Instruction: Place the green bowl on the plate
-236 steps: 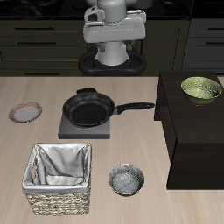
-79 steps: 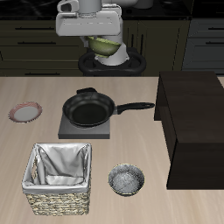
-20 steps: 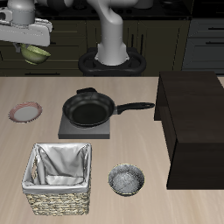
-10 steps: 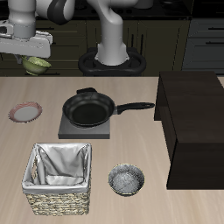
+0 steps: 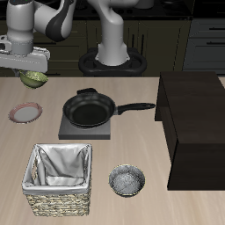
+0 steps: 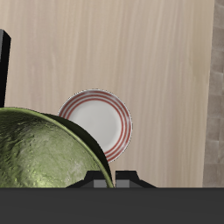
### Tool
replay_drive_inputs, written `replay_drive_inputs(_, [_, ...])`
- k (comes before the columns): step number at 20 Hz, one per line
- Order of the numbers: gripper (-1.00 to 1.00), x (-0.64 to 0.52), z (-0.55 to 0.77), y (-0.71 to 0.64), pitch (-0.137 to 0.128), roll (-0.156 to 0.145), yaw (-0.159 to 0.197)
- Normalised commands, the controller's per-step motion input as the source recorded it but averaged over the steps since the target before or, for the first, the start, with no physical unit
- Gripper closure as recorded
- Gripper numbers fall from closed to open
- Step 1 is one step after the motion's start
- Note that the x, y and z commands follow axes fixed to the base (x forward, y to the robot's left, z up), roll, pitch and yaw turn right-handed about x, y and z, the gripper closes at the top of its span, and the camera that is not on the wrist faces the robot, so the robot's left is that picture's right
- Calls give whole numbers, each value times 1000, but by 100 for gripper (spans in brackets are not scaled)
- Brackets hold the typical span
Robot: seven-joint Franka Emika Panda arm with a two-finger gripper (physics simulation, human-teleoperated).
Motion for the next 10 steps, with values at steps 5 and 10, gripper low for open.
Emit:
replay_drive_inputs(5, [100, 62, -351, -39, 45, -7, 4])
replay_drive_inputs(10, [100, 91, -271, -10, 36, -4, -4])
